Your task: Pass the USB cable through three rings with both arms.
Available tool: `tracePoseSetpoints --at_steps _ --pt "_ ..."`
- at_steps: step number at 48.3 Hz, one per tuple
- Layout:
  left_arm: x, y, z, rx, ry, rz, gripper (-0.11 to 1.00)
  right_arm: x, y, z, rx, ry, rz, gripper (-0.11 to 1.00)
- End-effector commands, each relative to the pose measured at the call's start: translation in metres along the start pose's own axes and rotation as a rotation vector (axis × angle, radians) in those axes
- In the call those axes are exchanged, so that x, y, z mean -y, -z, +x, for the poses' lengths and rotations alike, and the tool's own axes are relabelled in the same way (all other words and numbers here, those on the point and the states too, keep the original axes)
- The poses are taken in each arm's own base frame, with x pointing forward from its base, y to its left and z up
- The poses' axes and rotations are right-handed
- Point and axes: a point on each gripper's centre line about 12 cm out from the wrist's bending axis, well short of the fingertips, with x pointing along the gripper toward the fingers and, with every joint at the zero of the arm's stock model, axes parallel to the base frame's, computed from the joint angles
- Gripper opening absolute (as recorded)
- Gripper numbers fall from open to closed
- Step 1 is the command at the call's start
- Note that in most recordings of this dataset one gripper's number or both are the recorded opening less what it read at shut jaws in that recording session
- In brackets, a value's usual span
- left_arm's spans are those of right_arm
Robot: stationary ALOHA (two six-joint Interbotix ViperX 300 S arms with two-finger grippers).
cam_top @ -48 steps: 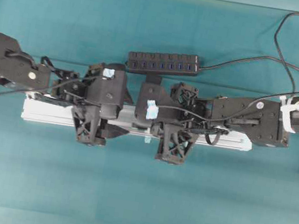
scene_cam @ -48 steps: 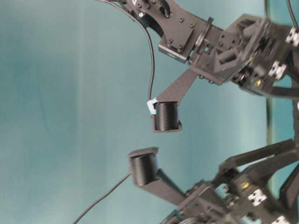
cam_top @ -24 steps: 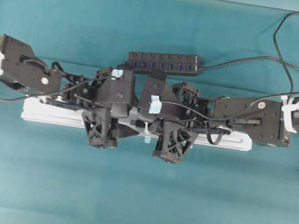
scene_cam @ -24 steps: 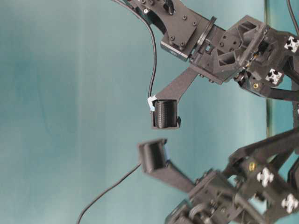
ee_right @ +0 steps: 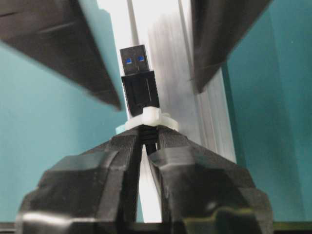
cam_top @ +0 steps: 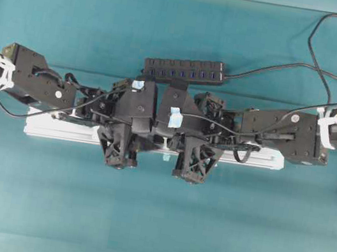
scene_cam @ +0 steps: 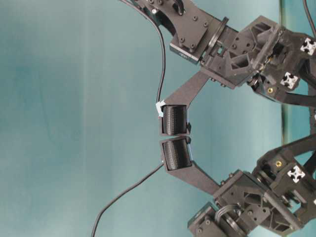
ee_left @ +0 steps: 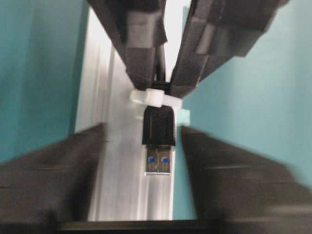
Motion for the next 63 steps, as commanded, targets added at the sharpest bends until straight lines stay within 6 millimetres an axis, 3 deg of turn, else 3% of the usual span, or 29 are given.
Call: tracePoseSetpoints --at_steps 1,5,28,33,37,41,52,63 --pt "0.002 -0.016 -0.001 0.046 0.004 0.016 0.35 -0.002 -0.009 -0.007 0.036 -0.006 0.009 -0.07" --pt "0.002 -0.016 -0.001 0.05 0.005 0.027 0.19 -0.002 -0.009 -0.007 0.036 -0.007 0.007 -0.07" --pt "0.003 -0.014 -0.002 0.043 0.006 0.051 0.19 -0.015 -0.006 -0.007 0.03 -0.024 -0.02 -0.07" --pt "0.003 -0.014 -0.002 0.043 0.006 0.051 0.19 -0.02 -0.005 -0.01 0.02 -0.03 -0.031 -0.03" --pt "0.003 -0.015 -0.002 0.043 0.006 0.051 0.19 -0.02 -0.003 -0.013 0.017 -0.031 -0.032 0.07" --pt "0.003 -0.014 -0.002 0.037 0.006 0.051 0.19 -0.019 -0.004 -0.017 0.026 -0.03 -0.028 0.24" --pt "0.003 -0.005 -0.009 0.0 0.004 0.047 0.19 -0.014 -0.004 -0.032 0.051 -0.024 -0.027 0.89" --pt "0.002 0.003 -0.027 -0.022 0.003 0.039 0.19 -0.001 -0.011 -0.045 0.09 -0.009 0.004 0.89"
